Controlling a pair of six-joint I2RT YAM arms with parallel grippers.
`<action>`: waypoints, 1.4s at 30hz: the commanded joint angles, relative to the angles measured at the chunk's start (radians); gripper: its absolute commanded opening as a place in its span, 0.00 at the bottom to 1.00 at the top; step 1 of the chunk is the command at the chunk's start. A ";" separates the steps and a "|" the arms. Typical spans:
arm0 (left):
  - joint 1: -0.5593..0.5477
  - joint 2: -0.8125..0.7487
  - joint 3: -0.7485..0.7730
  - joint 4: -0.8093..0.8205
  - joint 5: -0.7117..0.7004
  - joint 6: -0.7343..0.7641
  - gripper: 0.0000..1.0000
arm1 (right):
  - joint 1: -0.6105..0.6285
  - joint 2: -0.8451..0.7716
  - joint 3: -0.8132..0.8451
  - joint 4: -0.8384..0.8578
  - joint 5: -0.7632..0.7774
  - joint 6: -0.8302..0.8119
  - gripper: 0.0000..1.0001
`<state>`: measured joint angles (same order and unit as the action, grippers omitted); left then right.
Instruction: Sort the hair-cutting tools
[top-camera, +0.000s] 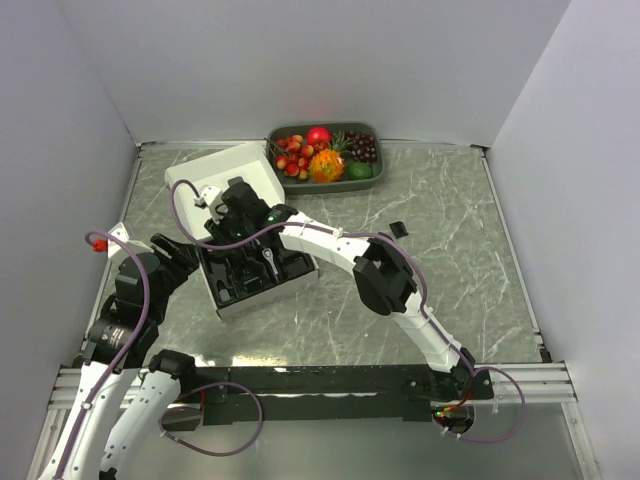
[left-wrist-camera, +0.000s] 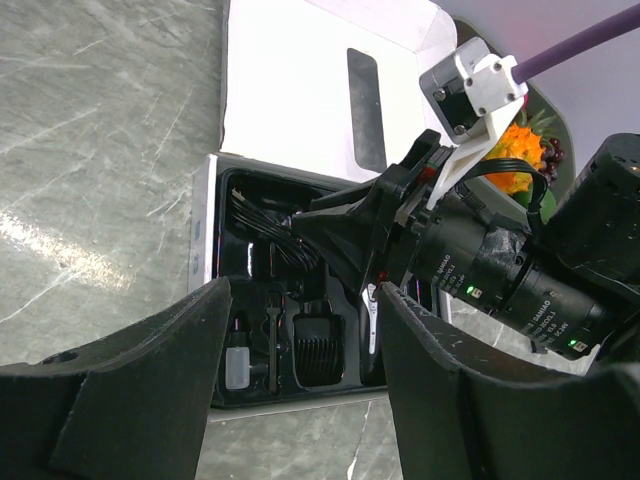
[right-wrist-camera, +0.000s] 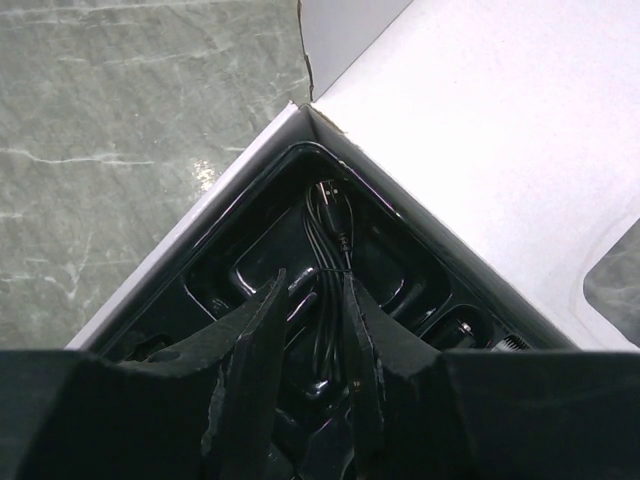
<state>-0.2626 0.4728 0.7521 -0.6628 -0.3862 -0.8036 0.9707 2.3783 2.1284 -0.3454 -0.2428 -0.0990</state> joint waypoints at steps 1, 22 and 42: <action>-0.001 -0.003 0.013 0.020 0.003 0.023 0.66 | -0.001 0.007 0.031 0.003 0.028 -0.015 0.37; -0.001 0.101 -0.056 0.092 -0.020 -0.106 0.66 | -0.231 -0.463 -0.443 0.077 0.344 0.239 0.58; -0.001 0.228 -0.091 0.227 -0.074 -0.149 0.67 | -0.316 -0.045 0.051 0.106 0.248 0.223 0.68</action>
<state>-0.2626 0.7044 0.6582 -0.4778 -0.4355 -0.9459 0.6567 2.2951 2.0937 -0.2779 0.0406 0.1143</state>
